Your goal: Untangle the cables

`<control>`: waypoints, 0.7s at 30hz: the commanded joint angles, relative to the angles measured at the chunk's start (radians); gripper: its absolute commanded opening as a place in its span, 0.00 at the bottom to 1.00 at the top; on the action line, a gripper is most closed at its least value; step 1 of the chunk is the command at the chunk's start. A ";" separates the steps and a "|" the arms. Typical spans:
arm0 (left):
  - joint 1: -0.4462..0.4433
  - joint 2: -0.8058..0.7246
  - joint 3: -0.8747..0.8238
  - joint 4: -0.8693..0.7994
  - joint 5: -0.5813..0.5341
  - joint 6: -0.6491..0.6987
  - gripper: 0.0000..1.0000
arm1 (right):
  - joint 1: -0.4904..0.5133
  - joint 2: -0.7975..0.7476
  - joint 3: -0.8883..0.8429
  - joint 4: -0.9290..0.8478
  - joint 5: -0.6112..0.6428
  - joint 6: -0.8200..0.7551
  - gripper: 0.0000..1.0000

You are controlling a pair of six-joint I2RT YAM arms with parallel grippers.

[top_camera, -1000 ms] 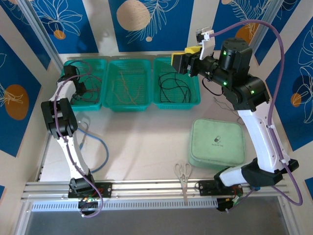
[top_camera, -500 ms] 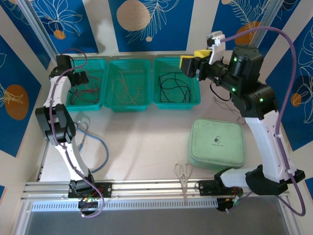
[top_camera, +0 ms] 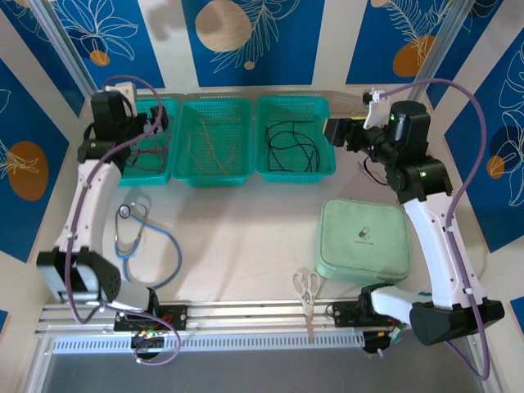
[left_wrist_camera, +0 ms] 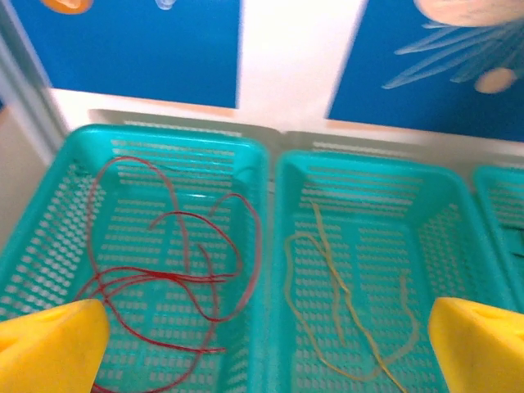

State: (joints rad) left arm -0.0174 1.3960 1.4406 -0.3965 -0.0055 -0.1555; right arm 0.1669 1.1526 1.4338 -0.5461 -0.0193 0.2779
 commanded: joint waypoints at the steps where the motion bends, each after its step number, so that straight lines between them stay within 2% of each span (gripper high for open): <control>1: -0.042 -0.104 -0.139 0.139 0.091 0.020 0.99 | -0.044 -0.034 -0.095 0.093 -0.005 0.021 0.75; 9: -0.093 -0.278 -0.364 0.199 0.115 0.031 0.99 | -0.120 -0.078 -0.325 0.206 0.046 -0.001 1.00; 13: -0.105 -0.349 -0.511 0.259 0.114 0.035 0.99 | -0.136 -0.123 -0.488 0.341 0.129 -0.032 0.99; 16: -0.114 -0.405 -0.683 0.415 0.164 0.086 0.99 | -0.132 -0.137 -0.634 0.496 0.218 -0.098 0.99; 21: -0.118 -0.425 -0.897 0.627 0.133 0.158 0.99 | -0.147 -0.131 -0.847 0.729 0.325 -0.114 0.99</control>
State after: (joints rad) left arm -0.1276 0.9760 0.6151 0.0463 0.1226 -0.0677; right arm 0.0311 1.0264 0.6678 -0.0273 0.2077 0.2047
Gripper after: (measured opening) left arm 0.993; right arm 0.990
